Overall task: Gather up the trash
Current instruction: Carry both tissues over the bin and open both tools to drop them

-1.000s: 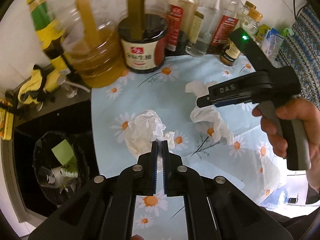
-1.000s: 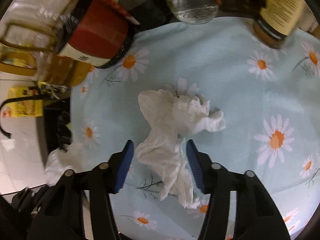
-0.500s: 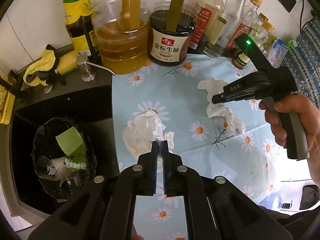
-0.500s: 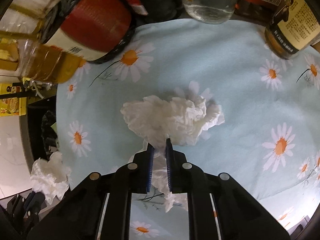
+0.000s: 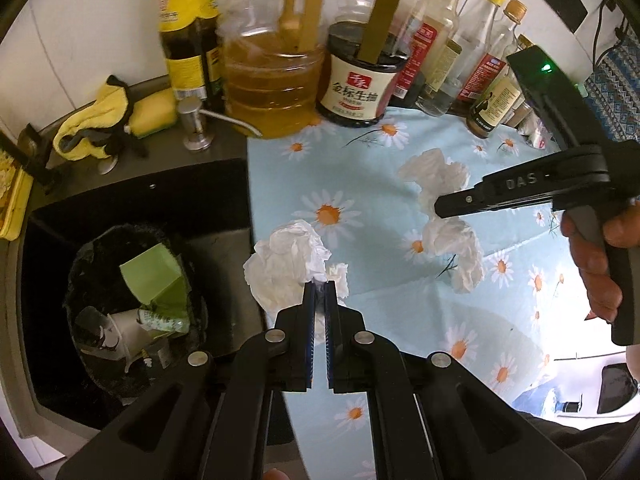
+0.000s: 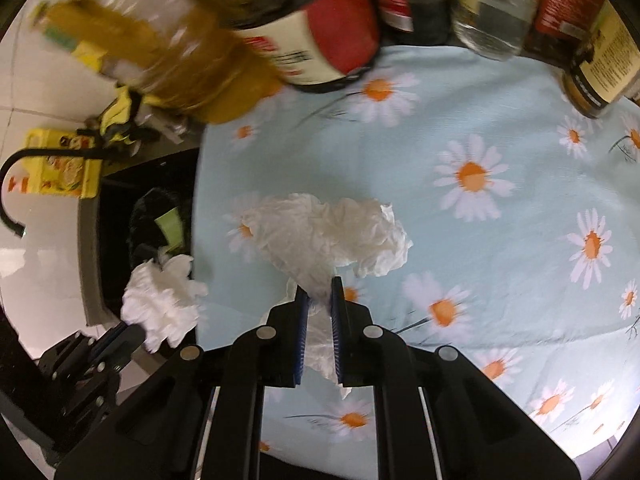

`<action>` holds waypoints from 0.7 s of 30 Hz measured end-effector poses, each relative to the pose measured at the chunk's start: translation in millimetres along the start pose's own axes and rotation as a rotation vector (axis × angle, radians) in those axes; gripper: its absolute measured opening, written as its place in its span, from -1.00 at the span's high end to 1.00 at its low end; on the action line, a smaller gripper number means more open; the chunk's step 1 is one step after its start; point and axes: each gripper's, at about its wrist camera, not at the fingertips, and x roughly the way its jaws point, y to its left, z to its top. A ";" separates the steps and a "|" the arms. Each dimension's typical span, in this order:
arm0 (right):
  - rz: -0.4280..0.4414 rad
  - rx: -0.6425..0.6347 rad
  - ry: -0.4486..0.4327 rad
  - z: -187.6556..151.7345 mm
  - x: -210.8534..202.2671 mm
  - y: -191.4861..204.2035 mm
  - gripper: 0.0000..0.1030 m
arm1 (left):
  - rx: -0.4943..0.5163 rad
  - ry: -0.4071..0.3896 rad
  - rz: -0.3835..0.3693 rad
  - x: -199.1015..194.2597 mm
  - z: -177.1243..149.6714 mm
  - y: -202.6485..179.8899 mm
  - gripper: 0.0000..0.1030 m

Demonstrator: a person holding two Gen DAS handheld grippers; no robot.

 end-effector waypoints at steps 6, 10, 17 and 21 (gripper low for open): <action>0.011 -0.062 0.002 -6.1 4.6 49.7 0.76 | -0.026 -0.016 0.004 -14.7 -16.0 28.2 0.93; 0.023 -0.095 0.013 -7.7 11.0 80.1 0.76 | -0.048 -0.025 0.011 -24.9 -25.5 53.2 0.93; 0.037 -0.150 0.030 -7.9 28.1 136.4 0.76 | -0.086 -0.038 0.025 -40.0 -41.2 98.6 0.93; 0.055 -0.174 0.041 -5.7 43.5 170.1 0.76 | -0.104 -0.033 0.036 -43.9 -49.5 124.2 0.93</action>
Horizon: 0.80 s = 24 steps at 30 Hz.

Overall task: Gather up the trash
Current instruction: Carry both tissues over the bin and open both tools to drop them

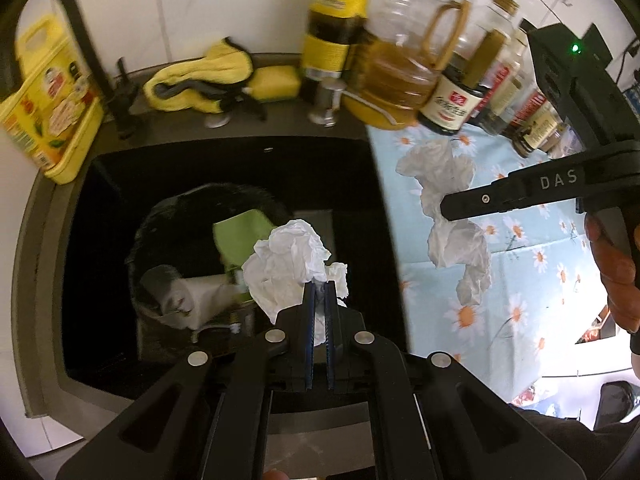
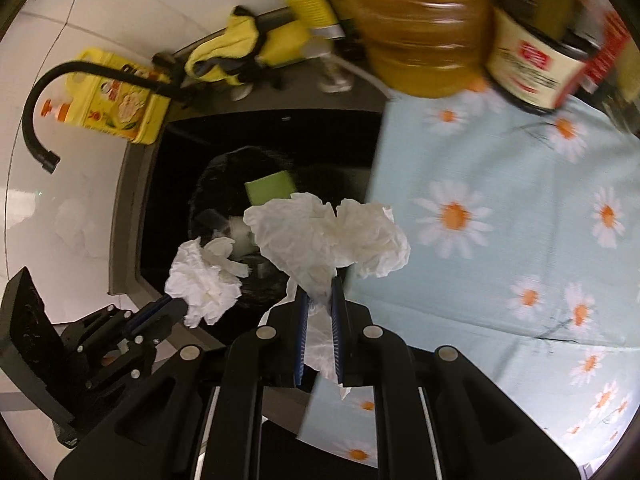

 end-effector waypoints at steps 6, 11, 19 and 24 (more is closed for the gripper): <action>0.026 -0.045 0.029 14.0 27.1 49.0 0.76 | -0.046 0.001 0.021 -3.8 -4.6 43.7 0.93; 0.042 -0.071 0.054 28.1 46.2 78.1 0.76 | -0.078 0.018 0.027 0.5 -6.3 70.4 0.93; 0.041 -0.109 0.103 52.6 78.9 111.6 0.76 | -0.127 0.030 0.042 12.6 -2.3 105.3 0.93; 0.044 -0.121 0.143 65.1 98.4 120.1 0.76 | -0.164 0.045 0.037 25.3 -0.1 120.5 0.93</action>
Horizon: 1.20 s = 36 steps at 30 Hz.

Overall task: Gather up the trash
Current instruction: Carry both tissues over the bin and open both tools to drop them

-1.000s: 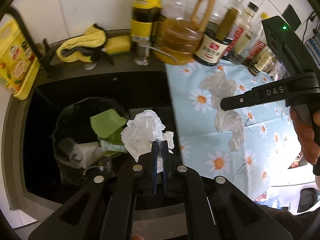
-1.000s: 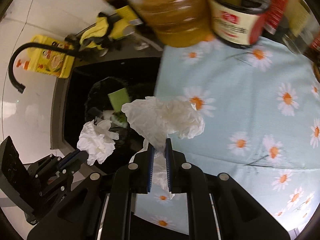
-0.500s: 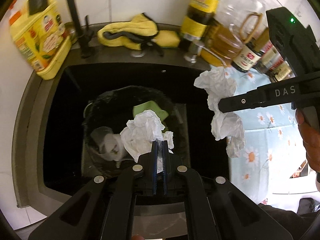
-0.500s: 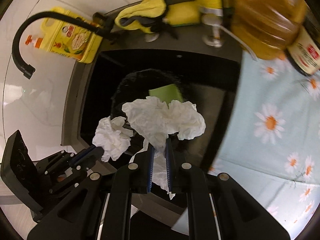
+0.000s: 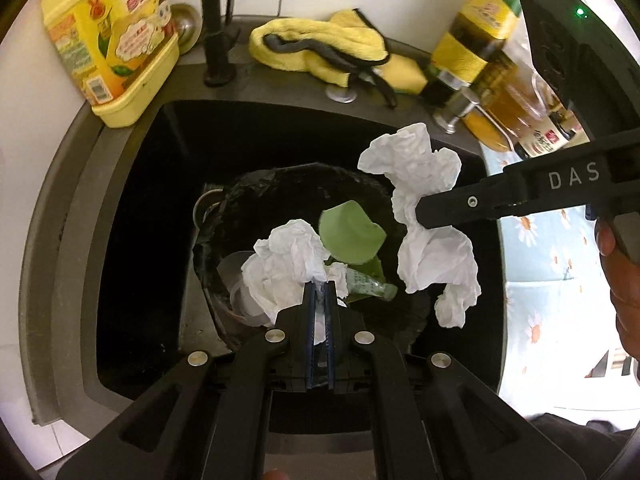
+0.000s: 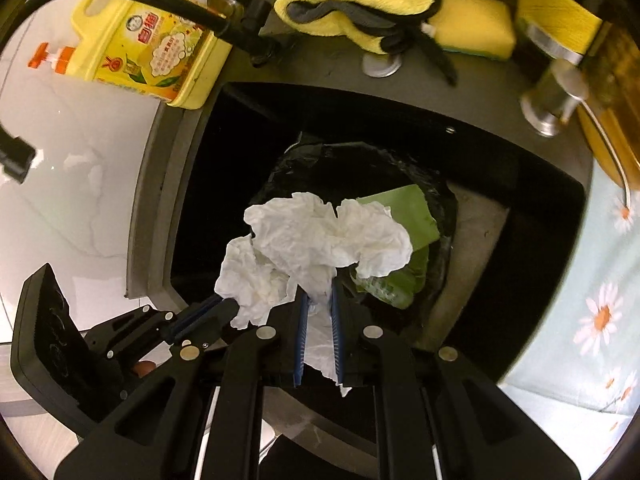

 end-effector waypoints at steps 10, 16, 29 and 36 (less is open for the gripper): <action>0.026 0.014 0.041 17.3 18.8 -5.4 0.67 | -0.020 0.040 0.009 18.4 7.5 3.1 0.89; 0.044 0.047 0.039 16.4 15.5 -12.5 0.38 | -0.023 0.057 0.026 22.8 9.0 2.3 0.86; 0.043 0.070 -0.025 -4.6 -17.4 -24.3 0.37 | -0.004 0.017 0.035 3.4 2.6 -11.5 0.58; 0.056 0.068 -0.073 -27.4 -42.7 -30.5 0.37 | 0.018 -0.013 0.057 -15.8 -9.0 -27.3 0.58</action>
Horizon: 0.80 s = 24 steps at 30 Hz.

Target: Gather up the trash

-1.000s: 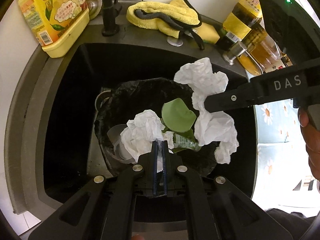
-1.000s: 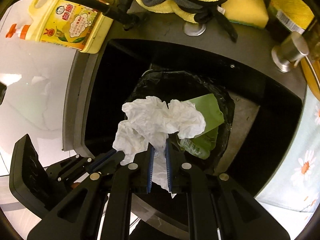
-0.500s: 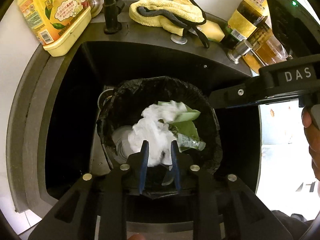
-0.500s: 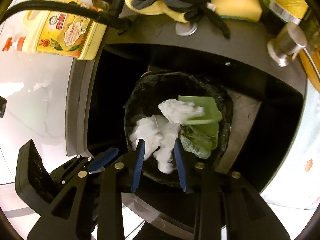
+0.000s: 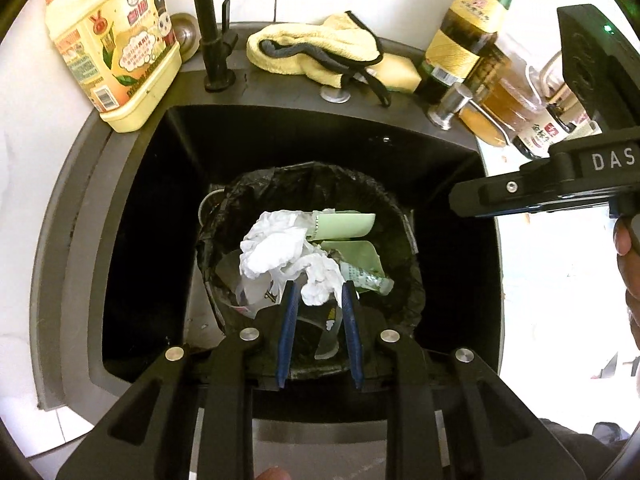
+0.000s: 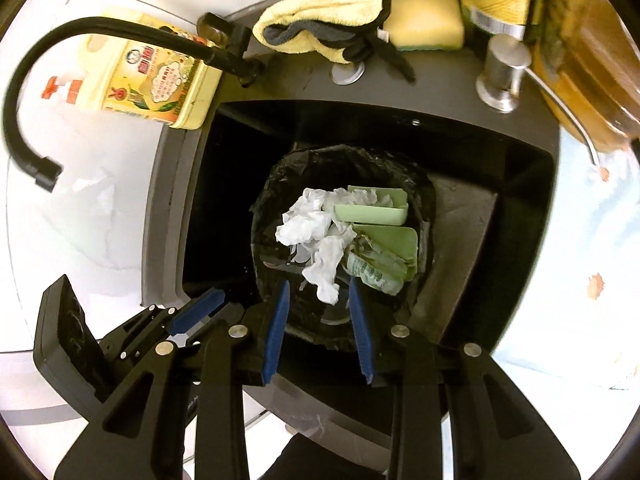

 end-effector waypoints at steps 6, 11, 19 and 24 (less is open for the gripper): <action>0.032 -0.017 -0.033 -24.0 -23.0 -4.0 0.32 | 0.011 -0.030 0.037 -17.5 -11.3 -15.0 0.33; 0.057 -0.034 -0.056 -51.8 -46.5 -14.5 0.30 | 0.020 -0.046 0.069 -31.2 -24.5 -38.6 0.33; 0.036 -0.095 -0.134 -108.8 -103.8 -49.5 0.26 | 0.020 -0.058 0.094 -45.8 -47.1 -93.1 0.32; 0.025 -0.096 -0.168 -148.4 -138.1 -87.8 0.14 | 0.026 -0.075 0.094 -59.8 -64.1 -136.7 -0.05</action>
